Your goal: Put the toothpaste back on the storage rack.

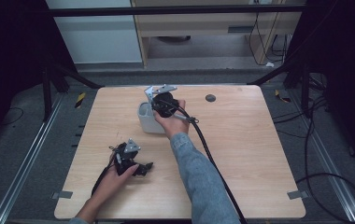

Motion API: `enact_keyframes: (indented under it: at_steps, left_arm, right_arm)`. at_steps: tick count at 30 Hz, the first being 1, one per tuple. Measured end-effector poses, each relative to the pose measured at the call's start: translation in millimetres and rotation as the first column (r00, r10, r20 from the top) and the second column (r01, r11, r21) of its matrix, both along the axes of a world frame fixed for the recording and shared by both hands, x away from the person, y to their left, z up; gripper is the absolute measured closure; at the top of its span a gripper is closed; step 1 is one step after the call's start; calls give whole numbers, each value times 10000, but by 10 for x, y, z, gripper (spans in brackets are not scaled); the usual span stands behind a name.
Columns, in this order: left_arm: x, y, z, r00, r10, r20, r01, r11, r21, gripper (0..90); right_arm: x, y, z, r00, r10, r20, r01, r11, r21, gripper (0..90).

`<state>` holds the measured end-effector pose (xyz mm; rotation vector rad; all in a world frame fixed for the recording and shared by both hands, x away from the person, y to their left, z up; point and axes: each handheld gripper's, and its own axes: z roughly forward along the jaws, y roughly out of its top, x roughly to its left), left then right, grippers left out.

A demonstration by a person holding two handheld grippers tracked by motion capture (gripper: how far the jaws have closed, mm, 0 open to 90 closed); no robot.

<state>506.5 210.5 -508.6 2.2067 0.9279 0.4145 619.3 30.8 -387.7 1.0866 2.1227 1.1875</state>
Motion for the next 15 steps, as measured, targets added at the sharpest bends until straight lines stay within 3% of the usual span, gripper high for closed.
enact_keyframes:
  at_steps: [15]
  left_arm:
    - [0, -1, 0, 10000, 9, 2, -9, 10000, -8, 0]
  right_arm:
    - [-157, -240, 130, 9999, -77, 120, 80, 9997, -235, 673]
